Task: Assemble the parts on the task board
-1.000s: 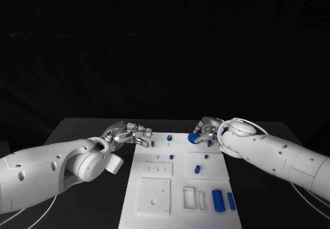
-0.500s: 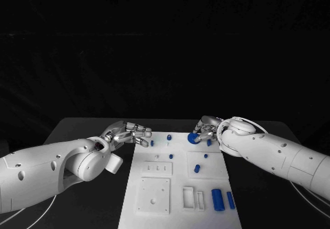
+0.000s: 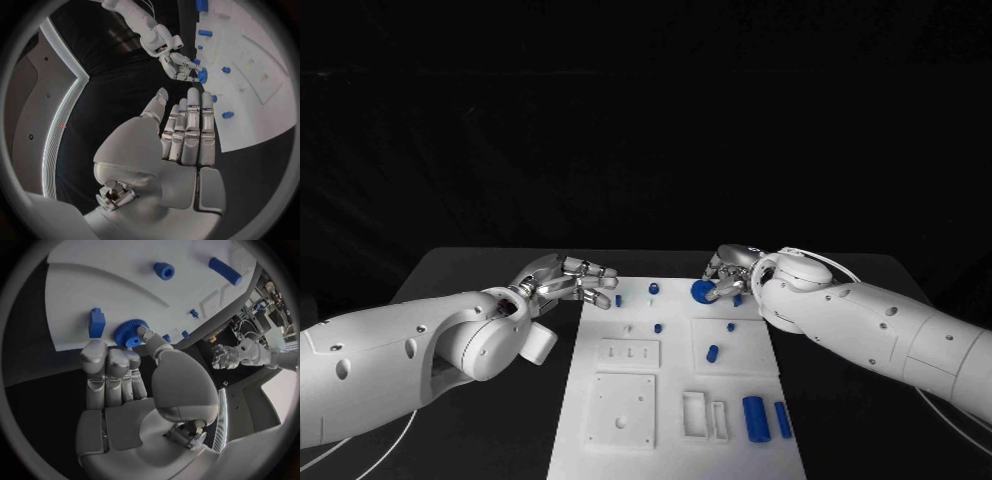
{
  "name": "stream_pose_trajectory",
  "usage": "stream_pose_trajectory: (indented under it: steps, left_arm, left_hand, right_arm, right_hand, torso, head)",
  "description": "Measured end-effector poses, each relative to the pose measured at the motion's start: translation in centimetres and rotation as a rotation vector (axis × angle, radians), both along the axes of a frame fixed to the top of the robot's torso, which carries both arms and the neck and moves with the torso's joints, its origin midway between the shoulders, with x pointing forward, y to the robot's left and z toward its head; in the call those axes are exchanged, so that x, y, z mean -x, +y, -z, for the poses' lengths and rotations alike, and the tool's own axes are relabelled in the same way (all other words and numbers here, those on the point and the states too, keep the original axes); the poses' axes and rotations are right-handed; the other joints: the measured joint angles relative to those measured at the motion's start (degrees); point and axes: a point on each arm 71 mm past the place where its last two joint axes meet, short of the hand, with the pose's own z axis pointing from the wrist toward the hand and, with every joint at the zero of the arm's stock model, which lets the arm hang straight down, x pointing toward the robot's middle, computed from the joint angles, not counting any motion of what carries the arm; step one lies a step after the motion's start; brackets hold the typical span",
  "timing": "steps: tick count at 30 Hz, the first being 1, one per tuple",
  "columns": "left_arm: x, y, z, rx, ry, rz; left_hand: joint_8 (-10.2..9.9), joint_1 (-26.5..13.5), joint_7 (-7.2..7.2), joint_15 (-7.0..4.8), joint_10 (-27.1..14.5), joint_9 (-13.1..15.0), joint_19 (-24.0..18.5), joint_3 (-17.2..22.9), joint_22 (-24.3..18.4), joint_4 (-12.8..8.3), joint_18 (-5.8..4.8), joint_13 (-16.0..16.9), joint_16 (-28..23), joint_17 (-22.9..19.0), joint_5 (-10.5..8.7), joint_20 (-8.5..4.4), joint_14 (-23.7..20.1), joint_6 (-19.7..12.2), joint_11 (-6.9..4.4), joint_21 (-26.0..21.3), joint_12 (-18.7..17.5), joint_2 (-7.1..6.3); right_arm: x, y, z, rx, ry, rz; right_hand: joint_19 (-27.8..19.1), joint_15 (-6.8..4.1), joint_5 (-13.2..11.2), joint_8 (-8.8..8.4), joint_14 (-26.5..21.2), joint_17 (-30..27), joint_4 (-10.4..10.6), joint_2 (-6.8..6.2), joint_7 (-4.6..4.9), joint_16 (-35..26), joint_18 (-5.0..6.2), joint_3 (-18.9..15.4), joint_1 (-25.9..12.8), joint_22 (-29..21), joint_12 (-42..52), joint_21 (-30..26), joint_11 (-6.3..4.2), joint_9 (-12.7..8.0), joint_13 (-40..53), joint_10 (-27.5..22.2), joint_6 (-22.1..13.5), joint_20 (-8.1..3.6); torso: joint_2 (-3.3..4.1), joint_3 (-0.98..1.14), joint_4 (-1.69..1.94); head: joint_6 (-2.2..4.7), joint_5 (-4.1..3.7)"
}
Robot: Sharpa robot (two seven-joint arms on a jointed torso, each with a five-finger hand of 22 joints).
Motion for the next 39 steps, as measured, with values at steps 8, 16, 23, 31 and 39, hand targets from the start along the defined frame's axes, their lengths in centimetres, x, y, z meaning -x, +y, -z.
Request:
stream_pose_trajectory:
  steps: [8, 16, 23, 31, 39]
  left_arm:
    - [0.0, 0.1, 0.0, -0.001, 0.0, -0.001]
    - [0.0, 0.1, 0.0, -0.001, 0.001, -0.002]
    - [0.0, 0.2, 0.0, -0.002, 0.001, -0.004]
    - [0.0, 0.3, 0.0, -0.002, 0.001, -0.007]
    - [0.0, 0.2, 0.0, -0.002, 0.0, -0.005]
  left_hand:
    - [0.0, 0.0, 0.0, 0.0, 0.0, 0.0, 0.0, 0.0, 0.0, 0.0, 0.0, 0.0, 0.0, 0.0, 0.0, 0.0, 0.0, 0.0, 0.0, 0.0, 0.0, 0.0]
    - [0.0, 0.0, 0.0, 0.0, 0.0, 0.0, 0.0, 0.0, 0.01, 0.0, 0.0, 0.0, 0.0, 0.0, 0.0, 0.0, 0.0, 0.0, 0.0, 0.0, 0.0, 0.0]
    - [0.0, 0.0, 0.0, 0.0, 0.0, 0.0, 0.0, 0.0, 0.01, 0.0, 0.0, 0.0, 0.0, 0.0, 0.0, 0.0, 0.0, 0.0, 0.0, 0.0, 0.0, 0.0]
    - [0.0, 0.0, 0.0, 0.0, 0.0, 0.0, 0.0, 0.0, 0.01, 0.0, 0.0, 0.0, 0.0, 0.0, 0.0, 0.0, 0.0, 0.0, 0.0, 0.0, 0.0, 0.0]
    - [0.0, 0.0, 0.0, 0.0, 0.0, 0.0, 0.0, -0.01, -0.25, 0.0, 0.0, 0.0, 0.0, 0.0, 0.0, 0.0, 0.0, 0.0, 0.0, 0.0, 0.0, 0.0]
  right_arm:
    - [0.5, 0.3, -0.2, 0.029, -0.051, -0.018]
    - [1.2, 1.1, -0.7, 0.033, -0.119, -0.044]
    - [2.3, 2.8, -1.6, 0.018, -0.177, -0.087]
    - [3.5, 5.7, -1.7, 0.003, -0.214, -0.149]
    - [4.1, 7.9, -0.9, 0.009, -0.233, -0.187]
  right_hand:
    - [0.0, 0.0, -2.42, 0.0, 0.0, 0.0, 2.51, -0.39, 0.0, 0.0, -0.02, -1.62, 0.39, 0.0, 0.11, 0.12, 0.0, -0.01, 0.13, 0.0, 1.13, 0.0]
    - [0.0, 0.0, -3.98, 0.0, 0.01, -0.01, 5.41, -1.2, -0.11, 0.23, -0.04, -2.49, 1.21, -0.01, 0.33, 0.21, -0.01, -0.02, 0.27, 0.43, 1.41, 0.0]
    - [0.0, 0.0, -3.98, 0.04, 0.01, -0.07, 7.14, -1.94, -0.1, 0.23, -0.05, -3.63, 1.22, -0.01, 0.34, 0.41, -0.21, 0.02, 0.27, 0.64, 1.42, 0.0]
    - [0.0, 0.01, -3.63, 0.04, 0.01, -0.23, 7.56, -1.94, -0.1, 0.23, -0.04, -3.48, 1.22, -0.01, 0.33, 0.41, -0.21, 0.01, 0.27, 0.64, 1.42, 0.0]
    - [0.0, 0.01, -2.86, 0.04, 0.01, -0.23, 7.75, -2.17, -0.1, 0.23, -0.04, -3.29, 1.45, -0.02, 0.33, 0.41, -0.21, 0.01, 0.26, 0.64, 1.42, 0.0]
  torso:
    - [0.0, -0.03, 0.09]
    - [0.0, -0.03, 0.07]
    - [-0.01, -0.08, 0.09]
    - [0.0, -0.07, 0.06]
    - [0.07, -0.13, 0.2]
  head:
    - [0.07, 0.0]
    - [0.14, 0.24]
    - [0.16, 0.58]
    - [0.2, 0.88]
    - [0.33, 1.2]
